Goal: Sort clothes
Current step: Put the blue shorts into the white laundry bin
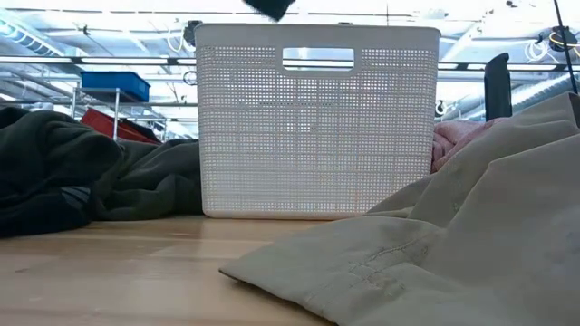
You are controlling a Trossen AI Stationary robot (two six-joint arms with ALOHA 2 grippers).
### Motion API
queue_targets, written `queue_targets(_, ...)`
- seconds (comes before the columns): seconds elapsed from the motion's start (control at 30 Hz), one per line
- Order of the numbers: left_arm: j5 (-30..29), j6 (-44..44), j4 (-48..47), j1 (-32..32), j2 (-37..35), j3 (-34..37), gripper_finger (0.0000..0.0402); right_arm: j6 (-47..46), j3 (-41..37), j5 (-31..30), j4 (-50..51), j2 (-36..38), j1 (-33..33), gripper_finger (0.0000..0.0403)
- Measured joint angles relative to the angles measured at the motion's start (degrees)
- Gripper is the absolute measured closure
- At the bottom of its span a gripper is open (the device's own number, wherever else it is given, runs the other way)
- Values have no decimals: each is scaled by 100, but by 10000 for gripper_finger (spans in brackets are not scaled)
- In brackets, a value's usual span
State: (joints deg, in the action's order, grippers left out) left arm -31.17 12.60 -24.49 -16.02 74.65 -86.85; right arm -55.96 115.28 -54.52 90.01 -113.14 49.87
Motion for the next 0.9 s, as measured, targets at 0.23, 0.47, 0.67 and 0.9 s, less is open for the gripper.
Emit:
queue_targets(0.23,1526,105,-199,1700,122,0,366,94,-666,-59,-6,250,-306,267)
queue_targets(0.47,2601,175,-197,2847,645,2,366,8,-2162,-51,-450,1244,-748,282)
queue_targets(0.67,3501,147,232,3351,1403,2,366,267,-3873,-63,-1852,2552,-907,284)
queue_targets(0.9,4290,139,388,3534,2410,2,366,652,-5055,-108,-2934,3921,-995,284)
